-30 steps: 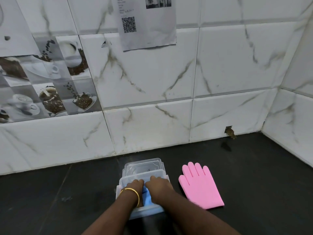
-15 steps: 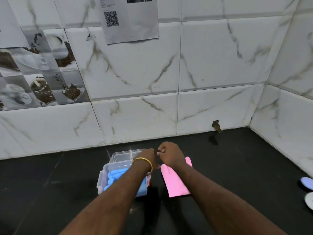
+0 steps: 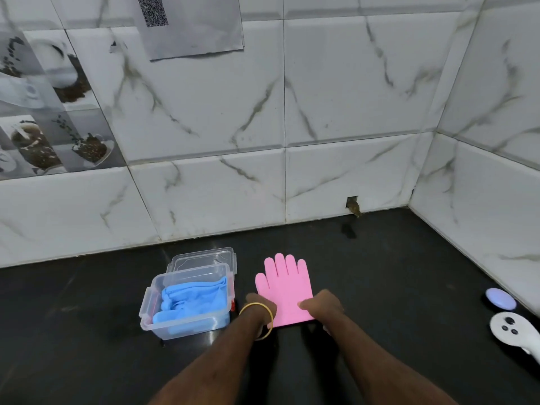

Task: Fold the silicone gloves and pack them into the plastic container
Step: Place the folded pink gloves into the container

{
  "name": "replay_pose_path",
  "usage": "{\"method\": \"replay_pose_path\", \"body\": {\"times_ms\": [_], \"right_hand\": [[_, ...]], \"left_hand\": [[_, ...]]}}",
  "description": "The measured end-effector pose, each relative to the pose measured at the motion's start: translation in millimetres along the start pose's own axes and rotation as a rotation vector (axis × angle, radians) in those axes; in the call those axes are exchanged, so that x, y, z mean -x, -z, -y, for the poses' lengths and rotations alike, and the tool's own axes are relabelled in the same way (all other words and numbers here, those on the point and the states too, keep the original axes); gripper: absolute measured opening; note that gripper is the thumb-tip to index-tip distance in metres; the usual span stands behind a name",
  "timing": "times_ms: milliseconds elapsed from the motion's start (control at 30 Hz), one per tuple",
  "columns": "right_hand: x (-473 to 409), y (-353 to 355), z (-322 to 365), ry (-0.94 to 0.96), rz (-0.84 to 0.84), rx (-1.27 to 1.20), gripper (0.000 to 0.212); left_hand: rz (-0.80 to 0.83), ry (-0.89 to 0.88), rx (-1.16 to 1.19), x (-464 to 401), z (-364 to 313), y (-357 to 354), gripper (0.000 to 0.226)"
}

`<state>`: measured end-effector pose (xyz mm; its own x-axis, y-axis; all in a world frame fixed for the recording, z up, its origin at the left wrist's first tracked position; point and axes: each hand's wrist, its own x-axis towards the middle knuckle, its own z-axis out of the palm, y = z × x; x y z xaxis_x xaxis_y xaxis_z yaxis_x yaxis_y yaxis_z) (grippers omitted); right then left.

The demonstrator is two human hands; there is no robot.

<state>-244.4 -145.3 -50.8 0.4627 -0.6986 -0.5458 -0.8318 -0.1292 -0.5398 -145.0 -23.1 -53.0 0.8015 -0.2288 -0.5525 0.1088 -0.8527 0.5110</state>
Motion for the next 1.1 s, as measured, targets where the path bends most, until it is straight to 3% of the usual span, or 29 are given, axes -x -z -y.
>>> {"method": "replay_pose_path", "body": {"times_ms": [167,300,433,567,700,900,1033,1100], "right_hand": [[1,1,-4,-0.085,0.132,-0.455,0.050],[1,10,0,-0.191,0.241,-0.615,0.043],[3,15,6,-0.248,0.326,-0.860,0.027],[12,14,19,-0.194,0.291,-1.205,0.018],[27,11,37,-0.093,0.221,-1.491,0.029],[42,21,83,-0.077,0.037,-1.442,0.045],[58,26,121,0.041,-0.037,-1.377,0.046],[70,20,144,0.110,-0.039,-1.363,0.047]], "left_hand": [[0.172,0.134,0.543,1,-4,-3,0.033],[0.240,0.196,0.628,6,-11,6,0.021],[0.295,0.299,0.741,1,-13,6,0.031],[0.350,0.214,1.036,8,-34,8,0.014],[0.359,0.099,1.084,25,-60,16,0.014],[0.348,-0.008,1.097,46,-65,42,0.026],[0.335,-0.075,1.194,55,-44,72,0.021],[0.362,-0.054,1.352,53,-24,85,0.046]]}}
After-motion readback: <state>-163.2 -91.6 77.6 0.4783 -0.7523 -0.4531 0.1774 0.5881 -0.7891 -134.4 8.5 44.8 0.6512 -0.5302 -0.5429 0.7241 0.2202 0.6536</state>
